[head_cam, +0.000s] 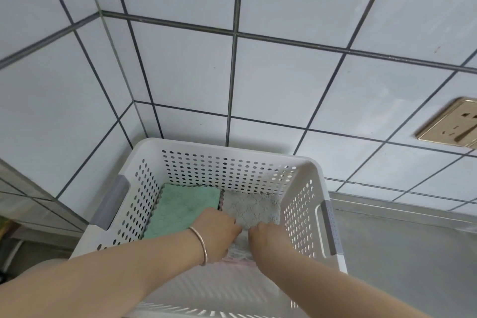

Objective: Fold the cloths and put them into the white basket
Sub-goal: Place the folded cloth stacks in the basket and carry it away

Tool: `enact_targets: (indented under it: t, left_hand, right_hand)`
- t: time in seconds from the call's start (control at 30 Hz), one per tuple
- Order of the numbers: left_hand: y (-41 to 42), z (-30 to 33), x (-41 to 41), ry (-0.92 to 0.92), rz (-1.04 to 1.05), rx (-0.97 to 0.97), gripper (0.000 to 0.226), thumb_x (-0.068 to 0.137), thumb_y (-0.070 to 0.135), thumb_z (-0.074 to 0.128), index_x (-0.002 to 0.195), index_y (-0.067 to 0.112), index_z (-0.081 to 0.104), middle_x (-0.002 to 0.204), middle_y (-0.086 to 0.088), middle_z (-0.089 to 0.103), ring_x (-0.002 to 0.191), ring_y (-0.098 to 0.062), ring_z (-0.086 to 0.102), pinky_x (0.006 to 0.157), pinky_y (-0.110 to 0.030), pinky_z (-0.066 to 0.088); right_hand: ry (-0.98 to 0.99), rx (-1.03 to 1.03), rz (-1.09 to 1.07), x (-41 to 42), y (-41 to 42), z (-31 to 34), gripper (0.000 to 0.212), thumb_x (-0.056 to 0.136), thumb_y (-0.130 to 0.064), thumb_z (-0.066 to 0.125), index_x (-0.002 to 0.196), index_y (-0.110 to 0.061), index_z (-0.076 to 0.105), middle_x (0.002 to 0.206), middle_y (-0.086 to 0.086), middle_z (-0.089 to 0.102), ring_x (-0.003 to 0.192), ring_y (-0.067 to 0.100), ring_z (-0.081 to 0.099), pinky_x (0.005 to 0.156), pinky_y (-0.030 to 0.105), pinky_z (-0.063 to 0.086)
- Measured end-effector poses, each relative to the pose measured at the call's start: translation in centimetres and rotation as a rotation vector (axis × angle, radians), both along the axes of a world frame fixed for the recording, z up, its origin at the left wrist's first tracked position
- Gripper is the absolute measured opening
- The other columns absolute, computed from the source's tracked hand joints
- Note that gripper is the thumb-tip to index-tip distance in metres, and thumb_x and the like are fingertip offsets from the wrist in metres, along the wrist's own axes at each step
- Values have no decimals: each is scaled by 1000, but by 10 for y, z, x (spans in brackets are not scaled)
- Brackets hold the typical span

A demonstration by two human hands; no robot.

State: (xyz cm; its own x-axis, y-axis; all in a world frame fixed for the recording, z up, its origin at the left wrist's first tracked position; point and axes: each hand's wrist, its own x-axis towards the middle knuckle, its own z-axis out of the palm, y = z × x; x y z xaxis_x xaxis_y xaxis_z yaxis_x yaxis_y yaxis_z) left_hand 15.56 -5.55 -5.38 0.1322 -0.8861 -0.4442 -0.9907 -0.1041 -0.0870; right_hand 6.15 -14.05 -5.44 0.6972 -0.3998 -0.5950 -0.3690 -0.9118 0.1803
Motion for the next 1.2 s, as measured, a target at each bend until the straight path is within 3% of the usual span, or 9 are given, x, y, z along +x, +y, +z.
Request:
enact_targets:
  t: [0.23,0.43,0.57,0.7,0.83,0.93,1.0,1.07,1.2]
  left_hand:
    - [3,5,-3,68,2,40,25,88,20,49,111,12,54,114,-10,57,105,-31,57,69,-35,39]
    - [4,-7,6,113,136,-77,45,87,53,45,109,17,60,119,-8,51,114,-27,43,78,-35,36]
    - [-1,-24,13,116,282,-2,77,78,58,55,143,27,27,154,-2,12,143,-25,7,109,-53,23]
    - [-4,-42,14,139,320,104,88,80,58,55,148,31,7,158,0,-11,145,-24,-14,113,-60,11]
    - [-15,-35,15,127,317,144,88,78,56,57,148,28,11,158,-3,-9,145,-26,-12,113,-60,13]
    - [-22,7,22,234,397,87,72,79,57,56,140,27,35,153,-6,24,140,-27,23,112,-45,28]
    - [-18,47,32,276,474,-39,60,82,55,54,135,27,44,141,-2,46,126,-22,45,104,-37,39]
    - [0,82,44,251,587,-289,51,86,50,52,132,29,47,137,2,51,123,-19,49,102,-36,42]
    - [65,102,63,137,895,-764,48,86,36,59,130,20,50,136,-7,46,123,-27,46,102,-39,40]
  right_hand:
    - [71,52,-4,-7,-6,14,32,92,-4,50,123,-5,54,128,11,56,118,28,55,95,33,45]
    - [-64,99,-113,-4,-3,7,35,89,-15,52,122,-6,52,121,14,49,118,28,50,94,38,45]
    - [-187,27,-165,6,-15,-11,65,86,-27,59,139,-9,27,145,14,23,134,30,26,98,41,41]
    - [-109,-19,-177,3,-14,-36,71,93,-20,45,149,-7,4,156,21,-3,144,35,5,105,43,36]
    - [-113,-41,-170,8,-15,-34,63,90,-14,47,145,-3,20,152,24,14,140,37,19,101,41,39]
    - [-98,32,-155,16,-18,4,44,91,-23,52,132,-9,44,137,13,45,126,29,43,96,38,42]
    - [-289,162,-176,17,-20,42,39,92,-31,51,129,-16,51,128,5,55,118,25,52,93,36,45]
    - [-713,238,-184,10,-19,72,32,93,-31,47,122,-20,55,114,0,62,104,22,60,84,33,48]
    - [-1368,7,-238,-27,-18,85,19,78,-12,62,97,-10,65,89,7,63,83,30,59,61,34,48]
